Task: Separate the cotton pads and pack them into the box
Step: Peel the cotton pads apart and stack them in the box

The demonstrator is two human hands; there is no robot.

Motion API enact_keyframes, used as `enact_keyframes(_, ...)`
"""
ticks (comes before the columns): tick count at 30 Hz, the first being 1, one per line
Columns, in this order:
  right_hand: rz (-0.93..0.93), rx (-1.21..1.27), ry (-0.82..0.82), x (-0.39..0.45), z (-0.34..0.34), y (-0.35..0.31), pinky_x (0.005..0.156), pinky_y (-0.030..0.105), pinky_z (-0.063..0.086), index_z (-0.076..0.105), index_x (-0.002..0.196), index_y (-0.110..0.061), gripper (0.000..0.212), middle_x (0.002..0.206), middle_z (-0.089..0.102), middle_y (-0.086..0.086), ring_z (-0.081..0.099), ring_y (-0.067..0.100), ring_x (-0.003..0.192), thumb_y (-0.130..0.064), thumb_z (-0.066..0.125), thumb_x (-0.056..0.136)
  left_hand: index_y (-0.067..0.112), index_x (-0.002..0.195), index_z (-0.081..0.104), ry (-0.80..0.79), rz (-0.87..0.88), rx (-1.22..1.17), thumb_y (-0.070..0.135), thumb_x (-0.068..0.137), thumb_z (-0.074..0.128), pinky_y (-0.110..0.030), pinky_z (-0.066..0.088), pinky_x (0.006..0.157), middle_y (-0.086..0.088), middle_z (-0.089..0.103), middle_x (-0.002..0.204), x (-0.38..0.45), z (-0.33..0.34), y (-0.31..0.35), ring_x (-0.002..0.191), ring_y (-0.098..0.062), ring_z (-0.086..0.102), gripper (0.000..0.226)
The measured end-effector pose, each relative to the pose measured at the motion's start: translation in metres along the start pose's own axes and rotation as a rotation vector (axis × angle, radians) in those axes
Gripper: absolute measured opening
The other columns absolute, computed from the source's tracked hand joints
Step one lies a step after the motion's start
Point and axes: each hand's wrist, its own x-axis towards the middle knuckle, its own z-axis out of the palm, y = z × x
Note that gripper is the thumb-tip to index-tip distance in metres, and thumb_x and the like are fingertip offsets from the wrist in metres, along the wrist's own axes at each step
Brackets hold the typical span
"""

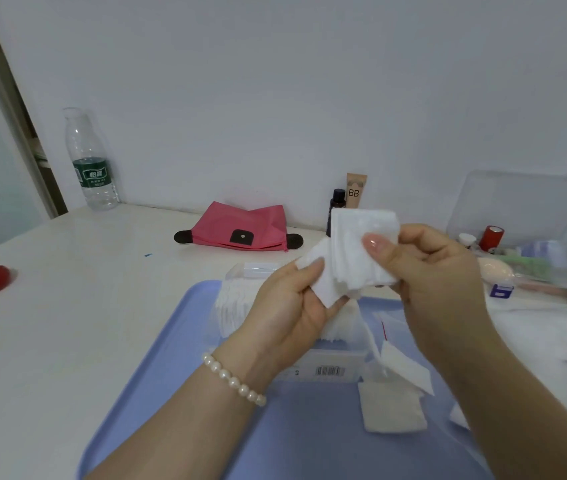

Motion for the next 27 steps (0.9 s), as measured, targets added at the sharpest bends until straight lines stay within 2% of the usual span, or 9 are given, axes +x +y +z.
enact_keyframes(3, 0.133, -0.054, -0.125, 0.008, -0.014, -0.002, 0.053, 0.025, 0.056, 0.072, 0.072, -0.012, 0.023, 0.073, 0.073, 0.006, 0.070, 0.017, 0.066, -0.024, 0.073, 0.053, 0.002, 0.125, 0.054, -0.067, -0.032, 0.058, 0.014, 0.094, 0.039, -0.037, 0.052, 0.092, -0.016, 0.063, 0.122, -0.004, 0.002, 0.000, 0.112, -0.027, 0.061, 0.036)
enact_keyframes(7, 0.163, -0.169, -0.133, 0.010, -0.019, 0.002, 0.057, 0.028, 0.058, 0.070, 0.076, -0.009, 0.022, 0.072, 0.074, 0.006, 0.070, 0.018, 0.065, -0.019, 0.070, 0.056, 0.005, 0.119, 0.059, -0.137, -0.097, 0.065, 0.029, 0.087, 0.042, -0.033, 0.052, 0.090, -0.012, 0.066, 0.118, -0.008, 0.006, 0.004, 0.105, -0.023, 0.065, 0.044)
enact_keyframes(13, 0.159, -0.226, -0.142, 0.006, -0.012, 0.004, 0.056, 0.018, 0.055, 0.067, 0.076, -0.006, 0.021, 0.063, 0.072, -0.002, 0.068, 0.008, 0.059, -0.014, 0.070, 0.057, 0.003, 0.111, 0.062, -0.143, -0.130, 0.044, 0.035, 0.099, 0.029, -0.031, 0.050, 0.091, -0.013, 0.069, 0.110, -0.008, 0.005, 0.004, 0.098, -0.021, 0.068, 0.048)
enact_keyframes(19, 0.146, -0.244, -0.107, 0.004, -0.009, 0.006, 0.058, 0.018, 0.055, 0.069, 0.077, -0.006, 0.013, 0.065, 0.072, 0.001, 0.069, 0.010, 0.061, -0.005, 0.074, 0.064, -0.001, 0.132, 0.048, -0.131, -0.164, 0.048, 0.039, 0.099, 0.027, -0.039, 0.037, 0.107, -0.021, 0.055, 0.131, -0.007, 0.005, 0.005, 0.125, -0.030, 0.051, 0.056)
enact_keyframes(23, 0.141, -0.269, -0.092, 0.003, -0.007, 0.007, 0.057, 0.020, 0.056, 0.069, 0.074, -0.007, 0.013, 0.064, 0.072, 0.002, 0.068, 0.013, 0.060, 0.000, 0.075, 0.066, -0.003, 0.135, 0.043, -0.200, -0.146, 0.007, 0.061, 0.086, 0.028, -0.042, 0.034, 0.110, -0.025, 0.051, 0.134, -0.008, 0.006, 0.006, 0.127, -0.033, 0.048, 0.082)
enact_keyframes(26, 0.044, -0.410, 0.002, -0.001, -0.002, 0.013, 0.064, 0.029, 0.057, 0.068, 0.070, -0.018, 0.019, 0.071, 0.071, 0.006, 0.065, 0.021, 0.065, -0.004, 0.080, 0.065, -0.006, 0.136, 0.039, -0.273, -0.107, -0.003, 0.067, 0.080, 0.036, -0.041, 0.032, 0.112, -0.026, 0.046, 0.138, -0.009, 0.008, 0.006, 0.130, -0.032, 0.045, 0.092)
enact_keyframes(27, -0.011, -0.490, 0.040, -0.003, 0.000, 0.015, 0.066, 0.028, 0.055, 0.067, 0.071, -0.023, 0.022, 0.074, 0.069, 0.004, 0.062, 0.019, 0.066, -0.008, 0.081, 0.066, -0.007, 0.136, 0.039, -0.293, -0.095, -0.018, 0.065, 0.080, 0.040, -0.041, 0.030, 0.113, -0.026, 0.045, 0.138, -0.009, 0.008, 0.006, 0.131, -0.033, 0.044, 0.091)
